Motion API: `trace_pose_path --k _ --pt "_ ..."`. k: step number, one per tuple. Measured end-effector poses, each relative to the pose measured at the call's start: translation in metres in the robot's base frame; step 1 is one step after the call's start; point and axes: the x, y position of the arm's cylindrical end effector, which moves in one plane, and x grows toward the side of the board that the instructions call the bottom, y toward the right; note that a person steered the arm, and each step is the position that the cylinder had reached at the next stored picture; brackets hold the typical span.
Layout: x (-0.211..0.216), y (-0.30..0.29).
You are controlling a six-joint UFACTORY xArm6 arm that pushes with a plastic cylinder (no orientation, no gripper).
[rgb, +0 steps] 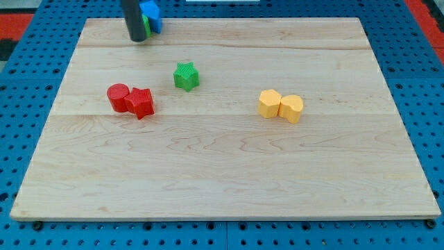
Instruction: Move the green star below the green circle
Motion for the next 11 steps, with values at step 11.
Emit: trace_pose_path --k 11 --pt "0.161 0.039"
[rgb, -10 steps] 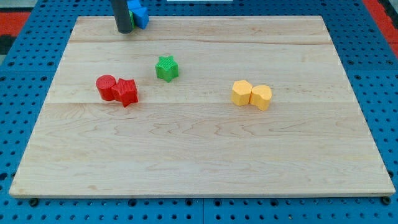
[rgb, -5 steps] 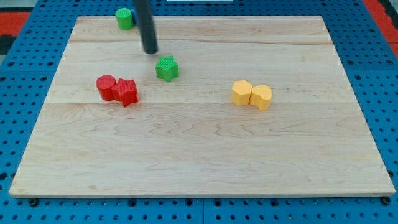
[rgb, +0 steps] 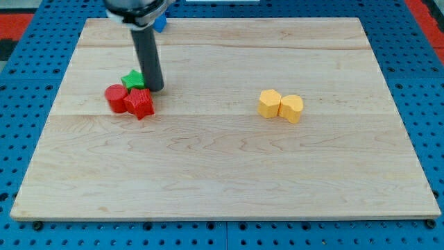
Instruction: Move the green star below the green circle
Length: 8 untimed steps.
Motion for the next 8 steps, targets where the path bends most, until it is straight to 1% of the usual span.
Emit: trace_pose_path --k 1,2,3,4,5,6,7,8 --pt "0.023 0.016" --pt "0.05 0.013" --pt "0.062 -0.035" --pt "0.087 -0.059" --pt "0.135 -0.077" --pt "0.136 -0.115" --pt "0.125 -0.115" --pt "0.096 -0.105"
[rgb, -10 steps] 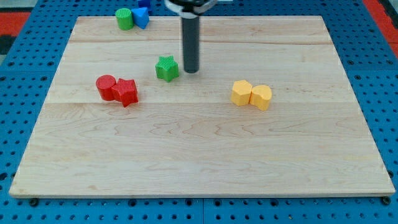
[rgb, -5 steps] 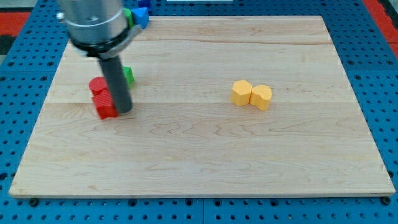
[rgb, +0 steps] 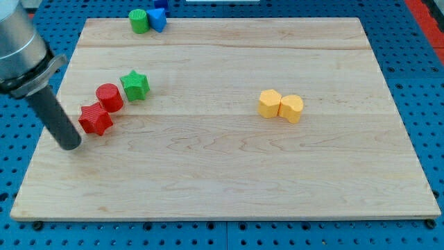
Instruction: Move the green star below the green circle
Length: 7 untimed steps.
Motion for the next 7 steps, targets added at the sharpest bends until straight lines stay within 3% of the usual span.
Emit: trace_pose_path --k 2,4,6,7 --pt "-0.029 0.102" --pt "-0.068 0.109" --pt "-0.139 0.088" --pt "-0.142 0.102"
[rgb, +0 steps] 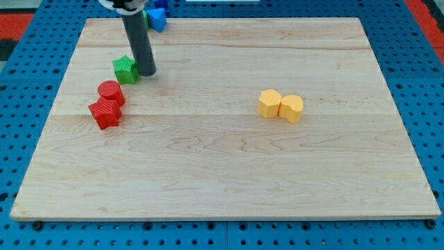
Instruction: Move the green star below the green circle
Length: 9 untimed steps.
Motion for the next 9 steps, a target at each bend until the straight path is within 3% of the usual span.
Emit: trace_pose_path --k 1,2,5,6,7,9 --pt "0.035 -0.001" --pt "0.038 -0.046" --pt "-0.052 -0.035" --pt "-0.057 -0.031" --pt "-0.032 -0.054" --pt "-0.047 -0.069"
